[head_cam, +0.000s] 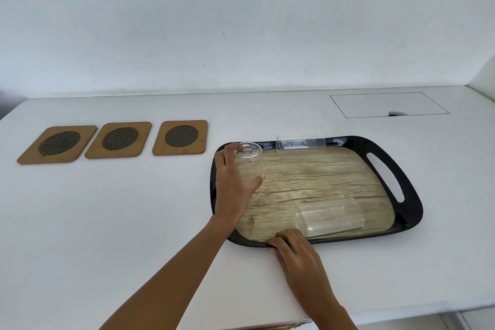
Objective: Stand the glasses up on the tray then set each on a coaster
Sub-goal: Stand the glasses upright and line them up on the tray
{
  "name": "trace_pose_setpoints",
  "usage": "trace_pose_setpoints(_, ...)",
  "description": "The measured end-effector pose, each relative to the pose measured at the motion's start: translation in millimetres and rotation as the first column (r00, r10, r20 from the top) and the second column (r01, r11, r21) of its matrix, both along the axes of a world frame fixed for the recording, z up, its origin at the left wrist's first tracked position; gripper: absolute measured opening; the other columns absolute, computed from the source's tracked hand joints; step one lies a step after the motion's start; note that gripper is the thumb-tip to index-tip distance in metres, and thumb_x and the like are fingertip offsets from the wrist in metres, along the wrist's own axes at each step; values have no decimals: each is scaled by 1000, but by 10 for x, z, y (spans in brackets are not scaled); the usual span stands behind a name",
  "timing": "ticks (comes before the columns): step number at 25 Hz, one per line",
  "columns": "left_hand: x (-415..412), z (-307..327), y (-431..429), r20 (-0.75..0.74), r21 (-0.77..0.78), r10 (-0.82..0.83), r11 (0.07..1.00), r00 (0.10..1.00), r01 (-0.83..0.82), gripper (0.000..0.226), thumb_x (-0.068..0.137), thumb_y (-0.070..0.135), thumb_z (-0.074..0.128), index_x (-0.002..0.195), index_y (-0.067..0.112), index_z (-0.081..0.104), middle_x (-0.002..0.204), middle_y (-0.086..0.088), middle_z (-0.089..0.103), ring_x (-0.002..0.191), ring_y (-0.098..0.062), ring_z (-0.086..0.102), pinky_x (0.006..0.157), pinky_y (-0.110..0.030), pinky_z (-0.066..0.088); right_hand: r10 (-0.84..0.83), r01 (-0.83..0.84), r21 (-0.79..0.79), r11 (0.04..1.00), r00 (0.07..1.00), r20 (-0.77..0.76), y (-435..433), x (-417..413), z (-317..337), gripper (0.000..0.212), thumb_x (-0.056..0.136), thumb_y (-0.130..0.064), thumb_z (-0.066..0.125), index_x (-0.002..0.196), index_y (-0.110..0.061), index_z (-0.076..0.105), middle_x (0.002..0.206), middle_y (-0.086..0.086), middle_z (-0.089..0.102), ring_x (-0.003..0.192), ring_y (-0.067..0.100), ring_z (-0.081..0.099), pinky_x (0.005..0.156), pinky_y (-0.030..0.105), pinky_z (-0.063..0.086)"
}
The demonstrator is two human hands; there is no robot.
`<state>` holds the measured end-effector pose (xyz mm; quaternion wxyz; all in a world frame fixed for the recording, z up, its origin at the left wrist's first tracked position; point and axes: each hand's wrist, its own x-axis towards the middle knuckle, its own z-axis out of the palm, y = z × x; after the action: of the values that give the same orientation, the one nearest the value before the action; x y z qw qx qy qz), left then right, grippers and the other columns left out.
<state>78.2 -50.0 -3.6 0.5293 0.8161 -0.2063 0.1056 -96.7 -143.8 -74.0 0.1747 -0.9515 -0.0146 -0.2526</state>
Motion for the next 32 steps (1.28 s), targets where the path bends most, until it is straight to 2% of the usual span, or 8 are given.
trace_pose_setpoints(6, -34, -82, 35, 34, -20, 4, 1000, 999, -3, 77, 61, 12, 86, 121, 27, 41, 117, 5, 39, 108, 12, 44, 97, -23, 46, -1, 1, -9, 1000, 1000, 14, 4, 1, -6, 28, 73, 5, 79, 94, -12, 68, 89, 2, 63, 84, 18, 59, 73, 23, 47)
trace_pose_setpoints(12, -100, -136, 71, 42, -21, -40, 999, 998, 41, 73, 67, 8, 83, 125, 20, 41, 123, -3, 38, 112, -11, 47, 99, -4, 34, 1, 0, -31, 1000, 1000, 30, -5, 7, -37, 30, 73, 5, 79, 96, -11, 68, 90, 3, 63, 85, 19, 59, 76, 23, 47)
trace_pose_setpoints(13, -109, -130, 83, 47, -13, -46, 999, 998, 47, 73, 67, 8, 82, 126, 18, 41, 125, -4, 38, 114, -11, 46, 101, -7, 35, 2, -1, -37, 999, 999, 34, -5, 6, -45, 30, 73, 5, 79, 96, -10, 68, 90, 3, 63, 86, 19, 60, 76, 24, 47)
trace_pose_setpoints(16, -174, -84, 125, 80, 2, -56, 998, 995, 56, 72, 73, 12, 80, 132, 14, 39, 136, -7, 37, 130, -17, 39, 109, -33, 40, 1, 1, -41, 999, 999, 52, -4, 5, -50, 29, 74, 5, 77, 97, -10, 67, 90, 4, 63, 86, 19, 59, 76, 23, 46)
trace_pose_setpoints(20, -296, -13, 167, 162, 2, -81, 997, 983, 81, 61, 85, 17, 68, 137, 20, 36, 147, -3, 36, 147, -19, 21, 114, -52, 31, -19, 25, -53, 998, 994, 108, 27, -7, -1, 9, 87, -7, 65, 96, -9, 67, 90, 5, 63, 88, 18, 57, 74, 27, 50)
trace_pose_setpoints(24, -421, 22, 167, 211, 65, -181, 983, 961, 171, 48, 91, 14, 60, 135, 14, 44, 144, 4, 45, 147, -10, 21, 121, -45, 16, -109, 114, -10, 993, 969, 220, 31, -98, 50, 13, 95, -14, 58, 99, -4, 66, 98, 9, 64, 96, 20, 57, 81, 26, 50)
trace_pose_setpoints(28, -615, 37, 75, 192, 125, -305, 950, 933, 285, 43, 92, 15, 60, 133, 13, 48, 143, 2, 46, 142, -10, 30, 116, -46, 30, -260, 250, 71, 966, 911, 319, -130, -271, 115, 13, 95, -6, 55, 106, -6, 61, 109, 8, 56, 104, 22, 55, 93, 23, 44)
trace_pose_setpoints(32, -849, 16, -150, 26, 190, -396, 903, 918, 385, 46, 90, 25, 61, 133, 20, 45, 144, 8, 43, 136, -10, 38, 113, -41, 36, -477, 425, 220, 878, 814, 332, -536, -420, 191, 18, 96, -10, 50, 108, -5, 63, 112, 8, 54, 107, 22, 53, 94, 27, 43)
